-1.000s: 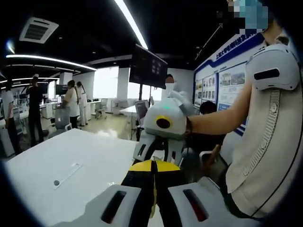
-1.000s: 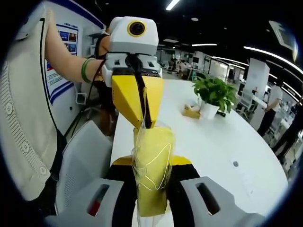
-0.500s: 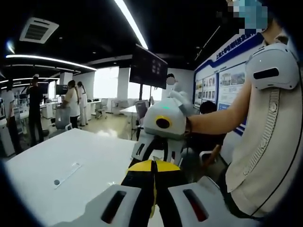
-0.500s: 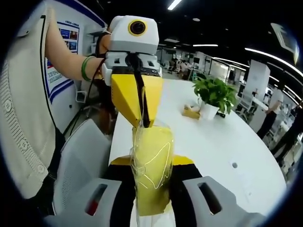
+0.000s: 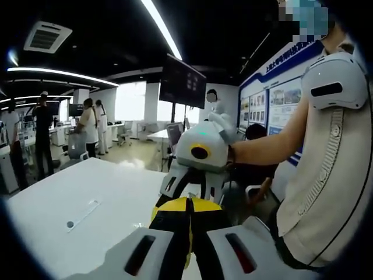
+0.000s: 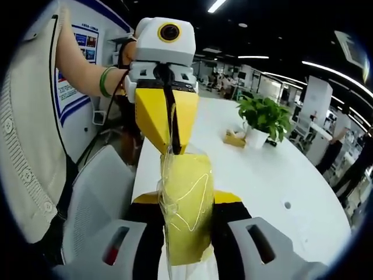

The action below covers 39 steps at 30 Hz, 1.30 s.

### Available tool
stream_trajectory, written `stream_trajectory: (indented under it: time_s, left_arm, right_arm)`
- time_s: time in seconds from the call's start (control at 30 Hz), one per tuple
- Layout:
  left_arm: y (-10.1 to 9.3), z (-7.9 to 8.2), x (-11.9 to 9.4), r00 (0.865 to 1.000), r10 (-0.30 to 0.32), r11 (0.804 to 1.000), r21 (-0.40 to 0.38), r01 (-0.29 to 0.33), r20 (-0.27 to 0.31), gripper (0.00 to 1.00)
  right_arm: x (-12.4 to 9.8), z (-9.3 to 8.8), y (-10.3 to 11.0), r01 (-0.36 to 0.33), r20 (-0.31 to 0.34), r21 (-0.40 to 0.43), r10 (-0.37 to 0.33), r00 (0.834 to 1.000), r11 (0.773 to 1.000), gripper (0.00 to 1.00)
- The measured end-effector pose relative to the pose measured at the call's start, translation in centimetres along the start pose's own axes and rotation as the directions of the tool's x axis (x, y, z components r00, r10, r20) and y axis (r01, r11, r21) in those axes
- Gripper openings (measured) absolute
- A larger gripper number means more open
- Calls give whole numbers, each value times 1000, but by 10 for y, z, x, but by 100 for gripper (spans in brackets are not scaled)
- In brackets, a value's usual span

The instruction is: Compare the silicone blocks by pressing each to a similar depth, holding the contact briefly, and releasing to observe deformation and rebound differences across the visible hardness samples.

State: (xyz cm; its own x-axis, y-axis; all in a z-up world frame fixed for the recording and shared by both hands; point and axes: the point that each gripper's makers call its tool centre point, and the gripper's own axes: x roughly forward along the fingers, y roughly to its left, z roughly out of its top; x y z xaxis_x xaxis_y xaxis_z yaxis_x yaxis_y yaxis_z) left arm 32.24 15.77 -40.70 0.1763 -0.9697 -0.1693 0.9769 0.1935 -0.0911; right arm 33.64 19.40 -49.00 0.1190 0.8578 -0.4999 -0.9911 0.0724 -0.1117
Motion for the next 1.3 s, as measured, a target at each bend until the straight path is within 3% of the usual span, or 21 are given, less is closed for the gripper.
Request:
stream_trajectory:
  time_s: [0.2,0.63,0.77,0.97,1.03,1.07,1.13,1.27,1.3]
  left_arm:
    - [7,0,-2,1000,23,1000,-20,-23,8,0]
    - [9,-4,-1,999,36,998,-49,-35,18,0]
    - [12,-6,-1,999,43,997,-60,-42,20,0]
    - [18,-12,-4,998,64,994,-86,-62,19,0]
    - [22,-16,-5,997,72,993,-98,-70,13,0]
    - [25,-20,-6,996,86,991,-101,-85,5,0]
    - [30,-25,-7,995,95,989,-115,-95,-3,0]
    - [39,-37,-10,992,122,982,-144,-124,-18,0]
    - [44,-42,-11,990,135,978,-155,-137,-28,0]
  right_arm:
    - [3,-8,-2,6,-28,3,-6,1000,1000,32]
    - [5,-16,-5,29,-22,32,-28,999,999,38]
    - [4,-18,-7,50,-3,58,-50,999,997,41]
    - [-5,-17,-10,107,69,173,-121,990,979,44]
    - [-11,-12,-13,132,136,245,-169,976,960,51]
    - [-15,-12,-16,147,158,307,-203,966,940,55]
    - [-22,-16,-19,168,181,391,-255,950,905,64]
    - [-34,-26,-18,207,214,489,-346,913,848,72]
    - [-39,-29,-18,214,221,530,-378,899,820,73]
